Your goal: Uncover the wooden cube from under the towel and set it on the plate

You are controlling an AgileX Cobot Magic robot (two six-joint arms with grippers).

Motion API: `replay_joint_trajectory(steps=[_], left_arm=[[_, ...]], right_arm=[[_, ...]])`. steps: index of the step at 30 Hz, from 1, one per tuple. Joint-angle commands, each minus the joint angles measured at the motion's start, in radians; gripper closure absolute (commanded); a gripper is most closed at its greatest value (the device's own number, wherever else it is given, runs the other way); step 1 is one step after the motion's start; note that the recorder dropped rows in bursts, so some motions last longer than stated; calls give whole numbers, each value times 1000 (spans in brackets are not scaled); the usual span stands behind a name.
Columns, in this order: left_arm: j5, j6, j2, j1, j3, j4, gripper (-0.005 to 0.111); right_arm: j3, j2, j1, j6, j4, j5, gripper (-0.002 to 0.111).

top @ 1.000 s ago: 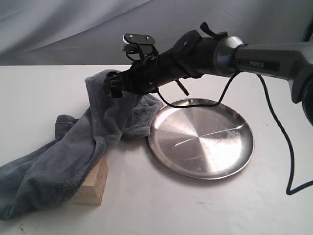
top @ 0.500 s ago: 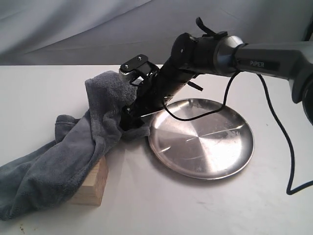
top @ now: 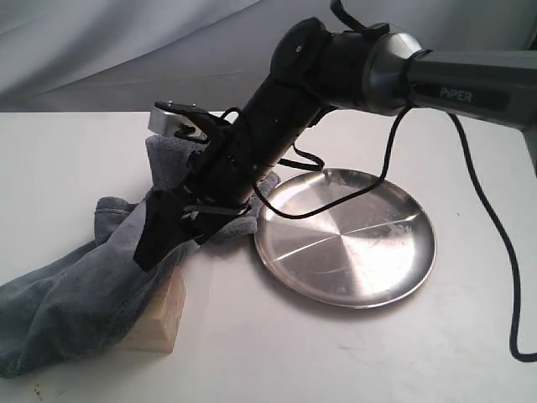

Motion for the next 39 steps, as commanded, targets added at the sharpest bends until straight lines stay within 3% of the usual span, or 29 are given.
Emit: replay_joint_trajectory(steps=[1, 4, 12, 18, 23, 26, 30, 32, 34, 35, 37, 39], left_arm=[[-4, -3, -3, 1, 4, 1, 107], [-4, -3, -3, 1, 4, 1, 107], [-4, -3, -3, 1, 4, 1, 107], [-4, -3, -3, 1, 4, 1, 107], [-4, -3, -3, 1, 4, 1, 107], [-4, -3, -3, 1, 4, 1, 107], [-4, -3, -3, 1, 4, 1, 107], [-4, -3, -3, 1, 4, 1, 107], [-4, -3, -3, 1, 4, 1, 107], [-4, -3, -3, 1, 4, 1, 107], [-4, -3, -3, 1, 4, 1, 107], [-4, -3, -3, 1, 4, 1, 107]], right_arm=[[-5, -6, 38, -40, 10, 10, 17], [-5, -6, 55, -34, -34, 10, 26], [-6, -26, 108, 44, -396, -87, 78], [-142, -36, 149, 245, -701, -13, 108], [-258, -36, 164, 372, -771, 10, 108], [-261, -36, 225, 398, -760, 10, 108], [-261, -13, 301, 621, -842, 10, 108], [-261, 21, 311, 790, -905, 10, 98], [-261, 70, 309, 882, -939, 10, 79], [-261, 101, 309, 927, -955, 10, 62], [-261, 124, 309, 959, -955, 10, 49], [-261, 138, 309, 979, -935, 10, 44]])
